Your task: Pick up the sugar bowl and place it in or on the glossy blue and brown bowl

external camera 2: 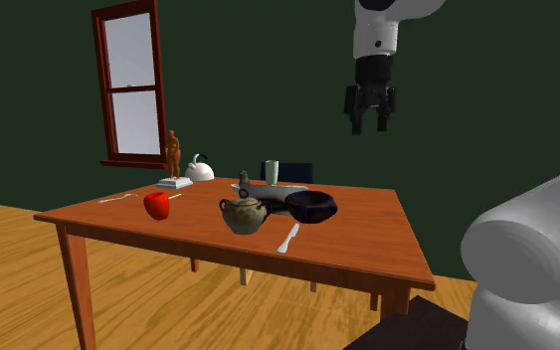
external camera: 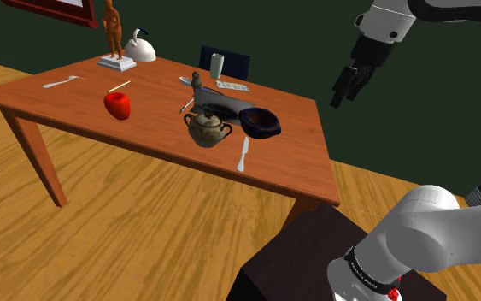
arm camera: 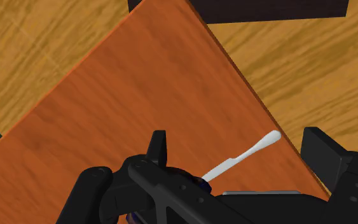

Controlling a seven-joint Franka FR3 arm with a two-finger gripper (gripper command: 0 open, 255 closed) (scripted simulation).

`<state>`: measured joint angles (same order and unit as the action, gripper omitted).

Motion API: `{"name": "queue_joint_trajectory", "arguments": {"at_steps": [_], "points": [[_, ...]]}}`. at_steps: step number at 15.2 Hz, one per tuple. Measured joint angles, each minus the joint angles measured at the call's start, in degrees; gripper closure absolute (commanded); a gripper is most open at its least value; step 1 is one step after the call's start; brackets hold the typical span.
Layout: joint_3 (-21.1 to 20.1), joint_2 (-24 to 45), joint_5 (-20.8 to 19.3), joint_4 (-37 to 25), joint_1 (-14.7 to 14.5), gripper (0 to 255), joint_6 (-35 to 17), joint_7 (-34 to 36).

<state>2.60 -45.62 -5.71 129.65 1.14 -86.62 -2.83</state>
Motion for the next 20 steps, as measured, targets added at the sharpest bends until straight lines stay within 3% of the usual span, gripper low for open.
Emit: {"name": "queue_joint_trajectory", "arguments": {"at_steps": [3, 9, 17, 20], "points": [[-0.27, 1.98, 0.39, -0.21, -0.24, 0, -1.72, 0.48], [-1.50, 12.36, 2.01, -2.71, -1.32, 0, -9.51, 2.51], [-3.40, 27.53, 3.66, -9.19, -2.70, 0, -18.21, 5.14], [-4.00, 34.39, 4.01, -14.47, -3.11, 0, -19.87, 5.89]]}}
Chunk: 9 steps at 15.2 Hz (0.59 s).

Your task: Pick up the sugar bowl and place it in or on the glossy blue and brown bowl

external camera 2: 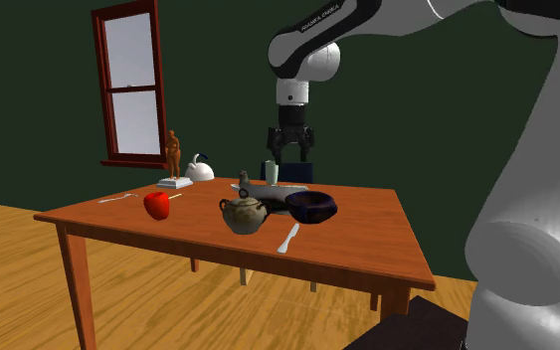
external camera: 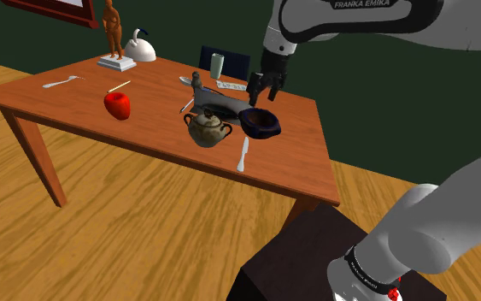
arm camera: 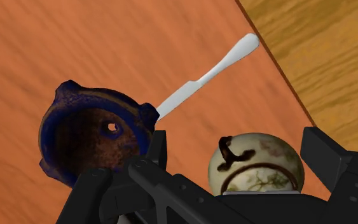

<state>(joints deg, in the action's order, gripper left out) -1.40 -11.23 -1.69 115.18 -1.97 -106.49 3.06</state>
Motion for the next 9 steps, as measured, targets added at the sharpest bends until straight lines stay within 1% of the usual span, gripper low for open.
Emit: {"name": "queue_joint_trajectory", "arguments": {"at_steps": [3, 5, 9], "points": [[-0.68, 5.40, 0.26, -3.19, -0.53, 0, -2.20, 0.98], [-0.98, 10.32, 0.32, -7.97, -0.77, 0, -2.38, 1.36], [-1.70, 18.31, 0.31, -14.57, -1.56, 0, -3.85, 2.60]]}}
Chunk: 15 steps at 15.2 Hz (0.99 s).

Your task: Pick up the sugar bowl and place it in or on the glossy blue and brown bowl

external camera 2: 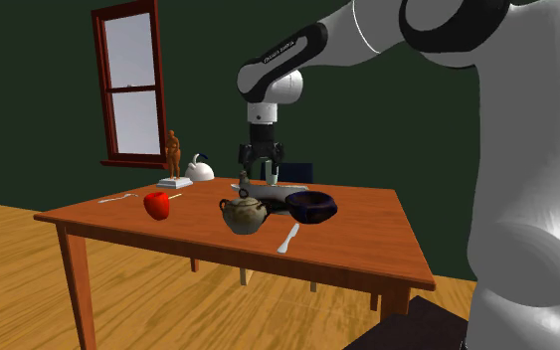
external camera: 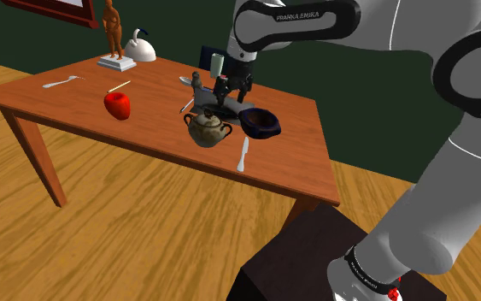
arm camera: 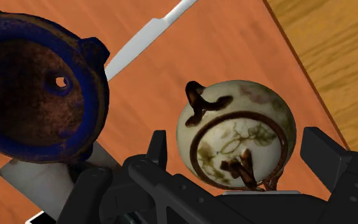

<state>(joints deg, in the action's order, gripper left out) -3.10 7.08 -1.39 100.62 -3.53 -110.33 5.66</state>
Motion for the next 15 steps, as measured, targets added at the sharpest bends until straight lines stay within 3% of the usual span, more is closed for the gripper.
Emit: {"name": "queue_joint_trajectory", "arguments": {"at_steps": [6, 15], "points": [[-0.47, 12.88, -0.26, -13.95, -0.96, 0, 0.94, 0.86], [-0.45, 15.48, -0.39, -11.97, -1.05, 0, -3.66, 1.02]]}}
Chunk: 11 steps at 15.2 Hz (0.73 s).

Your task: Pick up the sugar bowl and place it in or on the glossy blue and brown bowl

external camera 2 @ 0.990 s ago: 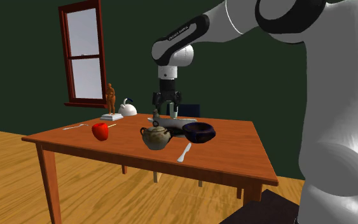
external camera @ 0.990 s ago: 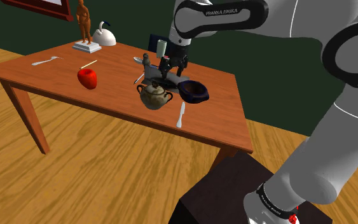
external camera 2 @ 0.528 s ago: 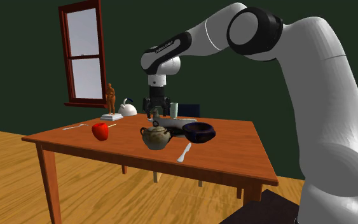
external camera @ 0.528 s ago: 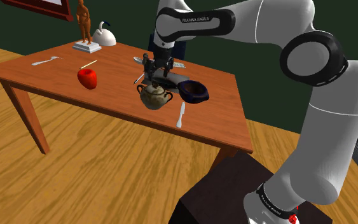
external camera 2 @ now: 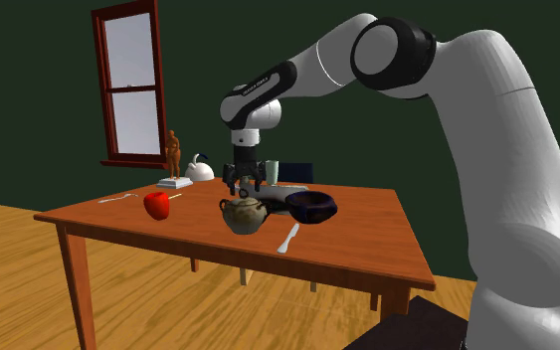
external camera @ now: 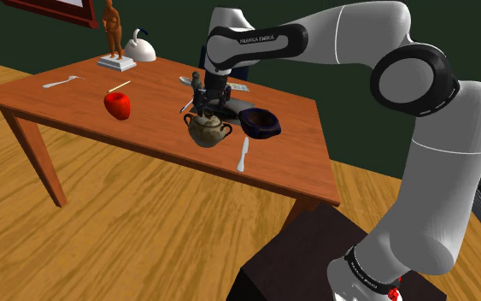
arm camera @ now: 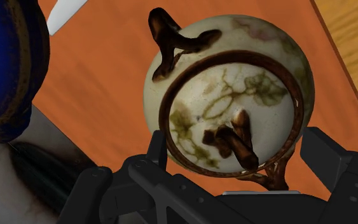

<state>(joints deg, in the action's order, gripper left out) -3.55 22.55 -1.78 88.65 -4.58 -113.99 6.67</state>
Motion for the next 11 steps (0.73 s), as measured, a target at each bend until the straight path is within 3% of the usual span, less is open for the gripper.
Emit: {"name": "queue_joint_trajectory", "arguments": {"at_steps": [4, 5, 11], "points": [[0.01, 0.01, 0.00, 0.11, 0.01, 0, -0.14, -0.01], [0.01, 0.01, 0.00, 0.11, 0.01, 255, -0.14, -0.01], [0.01, 0.00, 0.00, 0.10, 0.01, 255, -0.13, -0.02]]}}
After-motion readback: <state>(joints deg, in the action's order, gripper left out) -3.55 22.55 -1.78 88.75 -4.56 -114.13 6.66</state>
